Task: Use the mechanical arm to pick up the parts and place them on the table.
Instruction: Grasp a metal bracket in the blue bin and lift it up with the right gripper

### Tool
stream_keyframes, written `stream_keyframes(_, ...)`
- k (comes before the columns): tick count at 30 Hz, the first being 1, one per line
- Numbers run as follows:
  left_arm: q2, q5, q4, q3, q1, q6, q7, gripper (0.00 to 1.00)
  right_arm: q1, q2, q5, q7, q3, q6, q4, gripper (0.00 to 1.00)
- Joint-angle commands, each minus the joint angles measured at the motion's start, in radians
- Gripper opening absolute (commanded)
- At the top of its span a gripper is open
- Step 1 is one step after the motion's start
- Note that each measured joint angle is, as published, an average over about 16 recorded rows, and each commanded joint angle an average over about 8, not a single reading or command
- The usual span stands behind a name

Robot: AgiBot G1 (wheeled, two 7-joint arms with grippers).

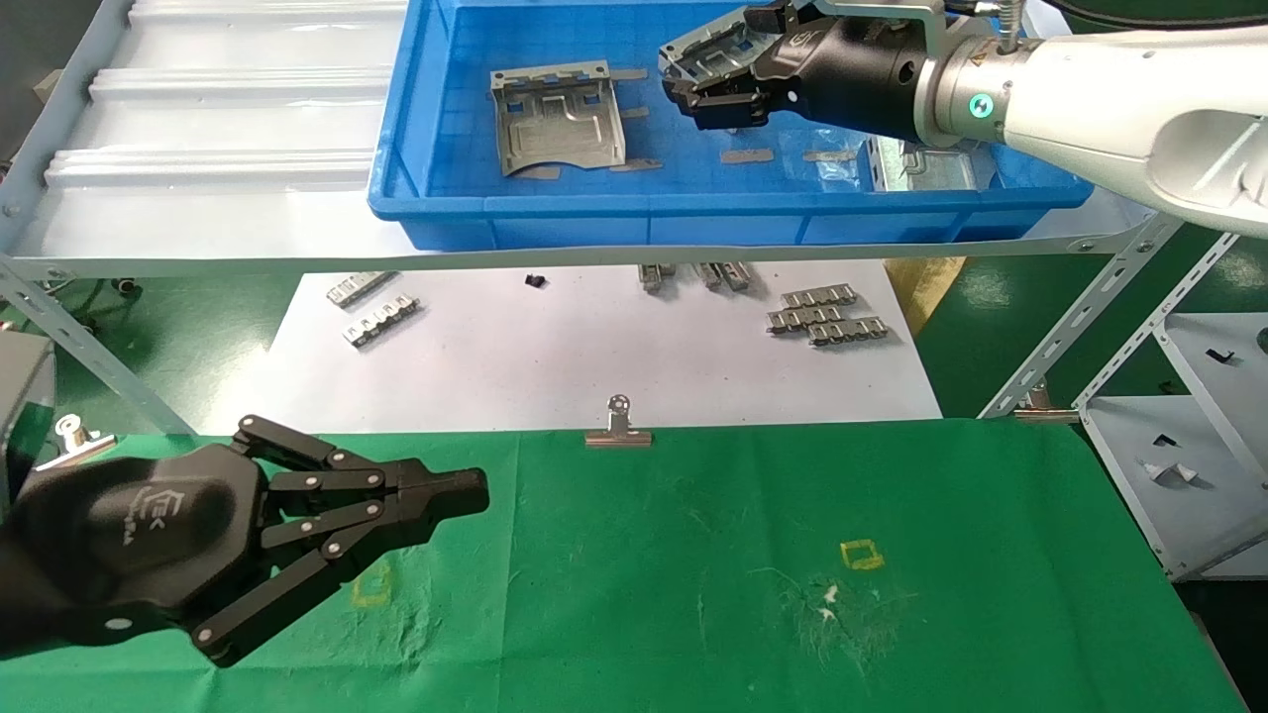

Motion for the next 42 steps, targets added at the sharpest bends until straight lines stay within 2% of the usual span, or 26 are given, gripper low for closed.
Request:
stream_keyframes(1,0.0,0.0,0.0,0.0,0.0,0.0,0.0,0.0,0.031,-0.046,-0.017,-0.02,-0.005,0.067,-0.088,0.0)
stream_keyframes(4,0.0,0.0,0.0,0.0,0.0,0.0,0.0,0.0,0.044,-0.08,-0.03,-0.022,-0.016,0.134,-0.135,0.0)
stream_keyframes(7,0.0,0.0,0.0,0.0,0.0,0.0,0.0,0.0,0.043,-0.093,-0.032,-0.017,-0.027,0.161,-0.143,0.0)
stream_keyframes(16,0.0,0.0,0.0,0.0,0.0,0.0,0.0,0.0,0.021,-0.098,-0.007,0.028,-0.066,0.159,-0.102,0.0)
stream_keyframes(29,0.0,0.0,0.0,0.0,0.0,0.0,0.0,0.0,-0.011,-0.098,0.061,0.1,-0.12,0.198,-0.071,0.0)
stream_keyframes(42,0.0,0.0,0.0,0.0,0.0,0.0,0.0,0.0,-0.022,-0.096,0.115,0.122,-0.181,0.209,-0.055,0.0)
